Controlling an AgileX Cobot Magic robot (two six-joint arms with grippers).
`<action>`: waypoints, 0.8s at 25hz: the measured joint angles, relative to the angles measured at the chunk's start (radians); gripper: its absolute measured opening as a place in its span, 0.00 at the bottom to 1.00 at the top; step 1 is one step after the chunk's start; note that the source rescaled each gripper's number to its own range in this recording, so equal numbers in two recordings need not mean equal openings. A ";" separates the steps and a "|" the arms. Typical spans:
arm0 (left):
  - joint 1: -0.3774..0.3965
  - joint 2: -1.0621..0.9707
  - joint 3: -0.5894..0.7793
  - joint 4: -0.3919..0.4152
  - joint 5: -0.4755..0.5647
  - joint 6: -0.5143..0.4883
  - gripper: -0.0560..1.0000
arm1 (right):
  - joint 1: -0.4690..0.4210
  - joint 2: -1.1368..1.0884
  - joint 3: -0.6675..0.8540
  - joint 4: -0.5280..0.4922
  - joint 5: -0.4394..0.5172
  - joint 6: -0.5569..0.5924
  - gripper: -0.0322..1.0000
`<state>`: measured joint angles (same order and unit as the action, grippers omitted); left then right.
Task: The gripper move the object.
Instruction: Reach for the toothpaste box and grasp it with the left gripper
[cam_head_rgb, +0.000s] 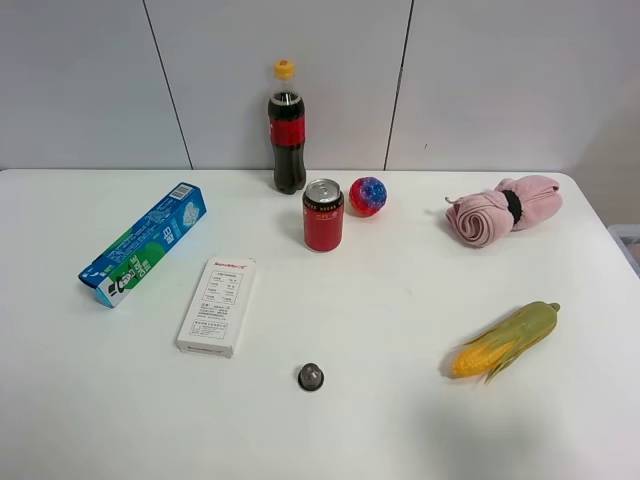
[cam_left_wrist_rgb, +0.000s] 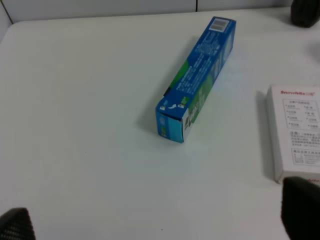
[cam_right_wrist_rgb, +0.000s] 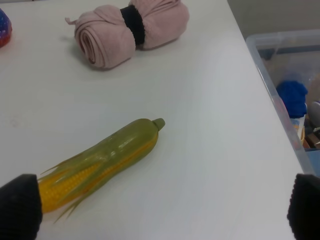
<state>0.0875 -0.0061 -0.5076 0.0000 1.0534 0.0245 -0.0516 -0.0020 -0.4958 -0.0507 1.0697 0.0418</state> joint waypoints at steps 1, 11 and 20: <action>0.000 0.000 0.000 0.000 0.000 0.000 1.00 | 0.000 0.000 0.000 0.000 0.000 0.000 1.00; 0.000 0.000 0.000 0.000 0.000 -0.001 1.00 | 0.000 0.000 0.000 0.000 0.000 0.000 1.00; 0.000 0.000 0.000 0.000 0.000 -0.001 1.00 | 0.000 0.000 0.000 0.000 0.000 0.000 1.00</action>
<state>0.0875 -0.0061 -0.5076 0.0000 1.0534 0.0238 -0.0516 -0.0020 -0.4958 -0.0507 1.0697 0.0418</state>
